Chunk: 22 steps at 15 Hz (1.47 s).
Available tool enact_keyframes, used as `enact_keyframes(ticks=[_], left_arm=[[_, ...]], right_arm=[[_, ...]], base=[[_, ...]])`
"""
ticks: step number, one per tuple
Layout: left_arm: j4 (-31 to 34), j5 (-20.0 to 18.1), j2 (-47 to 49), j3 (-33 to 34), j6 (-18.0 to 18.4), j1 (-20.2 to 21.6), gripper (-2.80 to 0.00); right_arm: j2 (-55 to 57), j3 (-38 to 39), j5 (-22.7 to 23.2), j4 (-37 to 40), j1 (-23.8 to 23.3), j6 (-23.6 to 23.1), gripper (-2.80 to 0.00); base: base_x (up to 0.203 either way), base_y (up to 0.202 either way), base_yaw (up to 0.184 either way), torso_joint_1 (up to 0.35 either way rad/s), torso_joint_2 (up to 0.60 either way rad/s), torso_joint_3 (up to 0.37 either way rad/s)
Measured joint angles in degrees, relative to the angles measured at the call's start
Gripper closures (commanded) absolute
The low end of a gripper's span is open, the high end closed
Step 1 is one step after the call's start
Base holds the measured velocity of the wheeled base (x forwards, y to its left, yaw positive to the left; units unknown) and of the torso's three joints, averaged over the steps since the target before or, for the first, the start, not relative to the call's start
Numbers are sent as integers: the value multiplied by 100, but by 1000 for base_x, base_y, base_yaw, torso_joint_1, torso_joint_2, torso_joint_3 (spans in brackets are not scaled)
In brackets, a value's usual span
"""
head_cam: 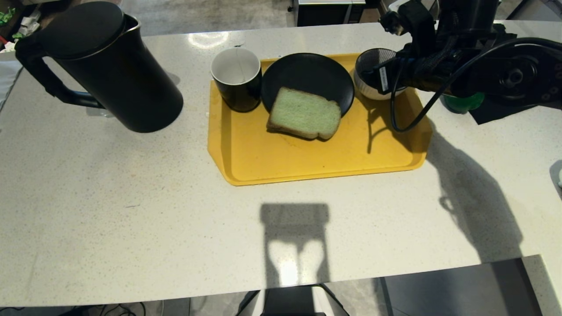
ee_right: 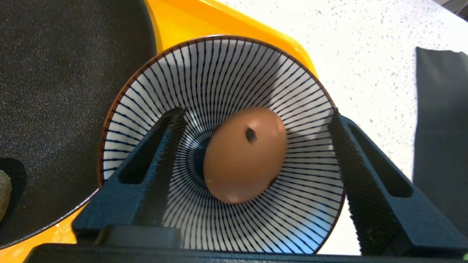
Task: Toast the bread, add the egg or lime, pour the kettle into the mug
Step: Put the egg in the bowl, then pick up the kettle
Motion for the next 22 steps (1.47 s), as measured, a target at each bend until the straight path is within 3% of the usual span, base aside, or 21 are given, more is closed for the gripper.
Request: enact_keyframes(ticks=[11, 16, 17, 22], left_arm=[[1, 0, 0, 0, 0, 0, 0], [0, -2, 0, 0, 0, 0, 0], [0, 0, 0, 0, -2, 0, 0], [0, 0, 0, 0, -2, 0, 0]], right_arm=[[-587, 28, 69, -315, -41, 102, -280], [-1209, 181, 82, -306, -44, 699, -280], [-1376, 310, 85, -307, -44, 776, 0], [-2502, 1721, 92, -592, -49, 928, 0]], base=[[0, 0, 0, 0, 0, 0], [0, 0, 0, 0, 0, 0], [0, 0, 0, 0, 0, 0], [0, 0, 0, 0, 0, 0]])
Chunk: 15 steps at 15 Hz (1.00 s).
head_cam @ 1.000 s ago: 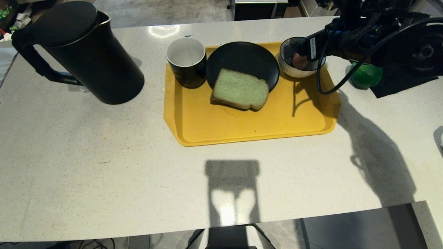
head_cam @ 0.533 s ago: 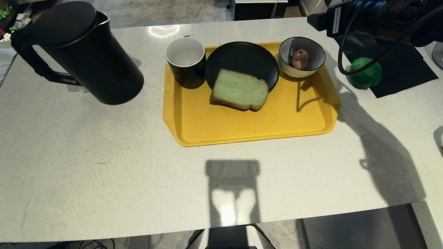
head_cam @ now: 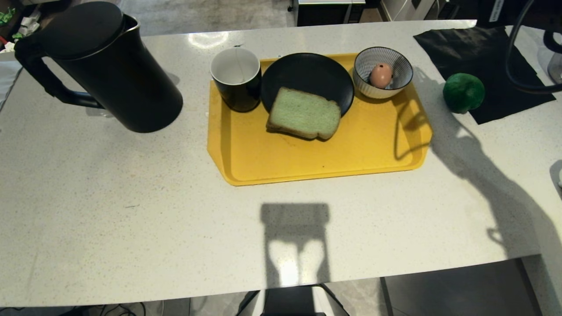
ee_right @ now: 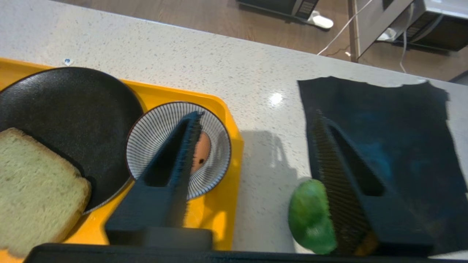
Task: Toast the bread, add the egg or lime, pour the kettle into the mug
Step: Pick up the kettle
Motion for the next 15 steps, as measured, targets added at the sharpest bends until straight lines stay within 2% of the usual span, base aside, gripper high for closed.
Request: enact_keyframes(ticks=[3, 6, 12, 15], left_arm=[[2, 0, 0, 0, 1, 0, 0], [0, 0, 0, 0, 0, 2, 0], [2, -2, 0, 0, 0, 0, 0], [2, -2, 0, 0, 3, 0, 0]], right_arm=[[-636, 601, -6, -135, -101, 70, 0], [-1207, 947, 9, -115, -298, 449, 0], [-2595, 2264, 638, -95, -1253, 1217, 0], [-3468, 3125, 769, -98, -1488, 1696, 0]], base=[[0, 0, 0, 0, 0, 0], [0, 0, 0, 0, 0, 0], [0, 0, 0, 0, 0, 0], [0, 0, 0, 0, 0, 0]])
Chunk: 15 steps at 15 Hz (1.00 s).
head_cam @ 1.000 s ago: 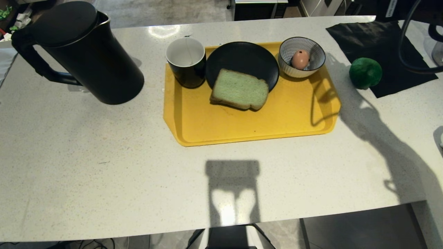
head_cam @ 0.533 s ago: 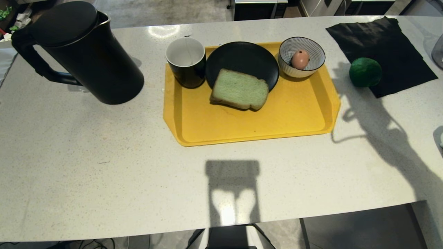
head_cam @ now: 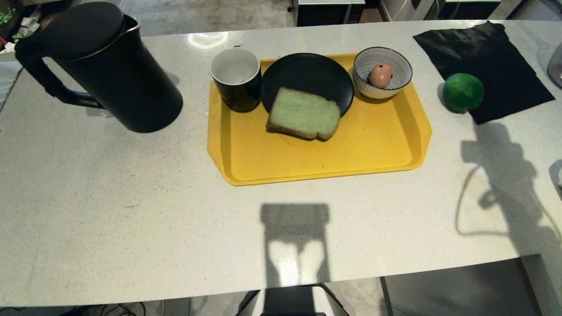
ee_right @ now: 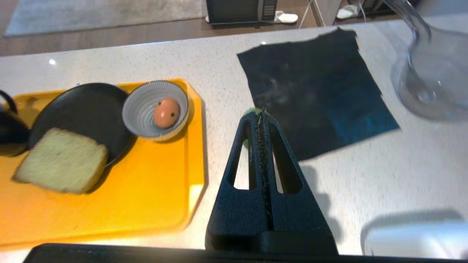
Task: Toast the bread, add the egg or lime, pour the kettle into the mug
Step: Pick up the kettle
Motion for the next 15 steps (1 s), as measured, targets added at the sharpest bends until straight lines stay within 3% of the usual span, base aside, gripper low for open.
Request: enact_keyframes(ticks=[10, 15], left_arm=[[-2, 0, 0, 0, -1, 0, 0], [-1, 2, 0, 0, -5, 0, 0]], right_arm=[[-3121, 2008, 444, 308, -560, 763, 0], [-4315, 3470, 447, 306, -544, 750, 0]], base=[[0, 0, 0, 0, 0, 0], [0, 0, 0, 0, 0, 0]])
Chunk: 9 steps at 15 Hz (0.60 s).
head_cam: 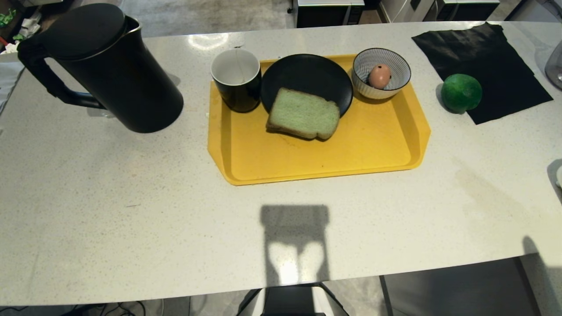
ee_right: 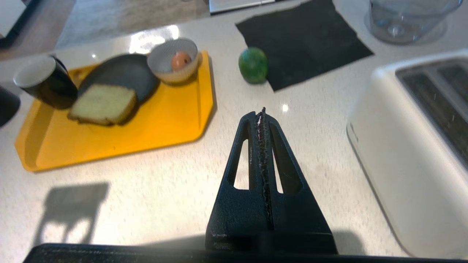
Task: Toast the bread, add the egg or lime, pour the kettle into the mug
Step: Pick up the kettle
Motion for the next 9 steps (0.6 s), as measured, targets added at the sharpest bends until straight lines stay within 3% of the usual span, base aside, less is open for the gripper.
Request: enact_keyframes(ticks=[5, 9], left_arm=[[-1, -2, 0, 0, 2, 0, 0], [1, 0, 0, 0, 2, 0, 0]], right_arm=[[-793, 1395, 1, 22, 27, -214, 0], [-1022, 2565, 12, -249, 14, -798, 0]], base=[[0, 0, 0, 0, 0, 0], [0, 0, 0, 0, 0, 0]])
